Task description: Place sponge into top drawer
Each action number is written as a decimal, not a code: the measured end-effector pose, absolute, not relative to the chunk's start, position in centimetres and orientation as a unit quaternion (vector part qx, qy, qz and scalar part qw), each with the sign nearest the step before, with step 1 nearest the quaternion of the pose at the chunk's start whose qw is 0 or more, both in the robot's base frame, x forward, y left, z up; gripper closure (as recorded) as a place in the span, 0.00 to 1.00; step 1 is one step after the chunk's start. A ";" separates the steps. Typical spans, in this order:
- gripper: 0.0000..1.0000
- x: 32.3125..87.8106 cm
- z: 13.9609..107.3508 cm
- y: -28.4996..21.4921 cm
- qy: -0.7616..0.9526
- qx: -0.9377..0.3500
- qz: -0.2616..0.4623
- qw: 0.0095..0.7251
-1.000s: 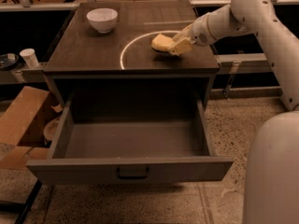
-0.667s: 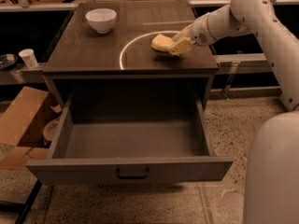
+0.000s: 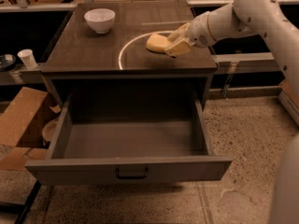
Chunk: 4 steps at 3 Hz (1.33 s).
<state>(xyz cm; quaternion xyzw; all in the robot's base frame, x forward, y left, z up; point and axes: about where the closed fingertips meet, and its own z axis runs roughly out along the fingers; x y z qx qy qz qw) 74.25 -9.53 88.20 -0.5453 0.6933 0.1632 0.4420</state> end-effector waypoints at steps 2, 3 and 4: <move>1.00 63.5 83.3 -3.4 0.652 -0.619 0.222 0.378; 1.00 60.4 76.7 -2.5 0.671 -0.621 0.250 0.318; 1.00 59.9 72.1 -2.7 0.694 -0.607 0.250 0.296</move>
Offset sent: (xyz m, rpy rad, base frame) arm -0.1730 0.0890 -0.1064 -0.0769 0.2359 0.3533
